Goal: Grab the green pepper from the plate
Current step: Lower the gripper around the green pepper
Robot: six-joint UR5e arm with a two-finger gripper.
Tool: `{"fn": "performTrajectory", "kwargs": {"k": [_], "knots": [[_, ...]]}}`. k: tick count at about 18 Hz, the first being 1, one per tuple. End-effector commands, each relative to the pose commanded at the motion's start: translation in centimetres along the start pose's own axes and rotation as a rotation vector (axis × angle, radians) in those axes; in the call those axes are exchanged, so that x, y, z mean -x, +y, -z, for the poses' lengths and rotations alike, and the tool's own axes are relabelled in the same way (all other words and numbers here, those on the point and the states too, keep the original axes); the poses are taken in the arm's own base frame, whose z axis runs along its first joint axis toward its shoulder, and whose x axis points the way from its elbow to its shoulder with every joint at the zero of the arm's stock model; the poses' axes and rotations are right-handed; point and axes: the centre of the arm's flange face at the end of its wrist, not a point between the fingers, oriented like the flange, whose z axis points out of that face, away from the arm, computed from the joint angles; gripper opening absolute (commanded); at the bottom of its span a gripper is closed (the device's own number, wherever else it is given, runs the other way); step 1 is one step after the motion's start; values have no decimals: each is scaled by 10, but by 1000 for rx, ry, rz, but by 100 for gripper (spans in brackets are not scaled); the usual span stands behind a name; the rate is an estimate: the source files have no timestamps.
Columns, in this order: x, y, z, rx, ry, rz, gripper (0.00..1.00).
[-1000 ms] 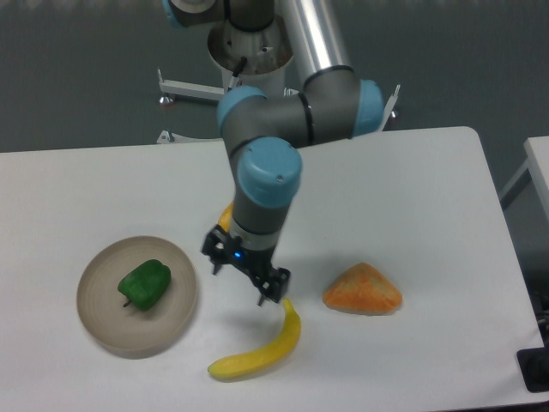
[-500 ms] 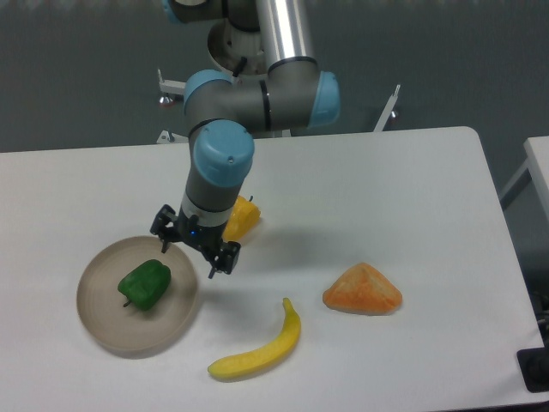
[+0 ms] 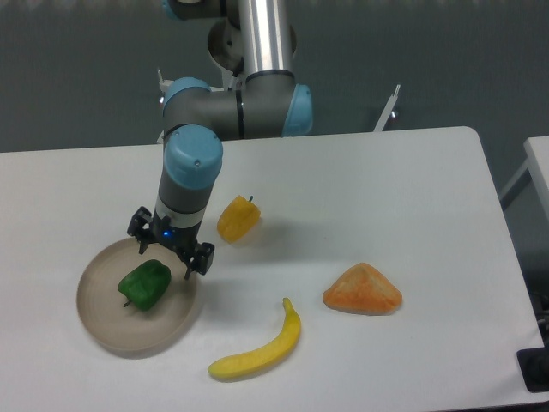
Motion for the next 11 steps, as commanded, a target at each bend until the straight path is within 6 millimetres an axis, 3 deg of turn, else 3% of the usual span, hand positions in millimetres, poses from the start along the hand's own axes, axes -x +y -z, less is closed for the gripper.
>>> {"fn": "performTrajectory", "kwargs": {"k": [11], "knots": [[-6,-5,-20,13,9,-16,100]]}}
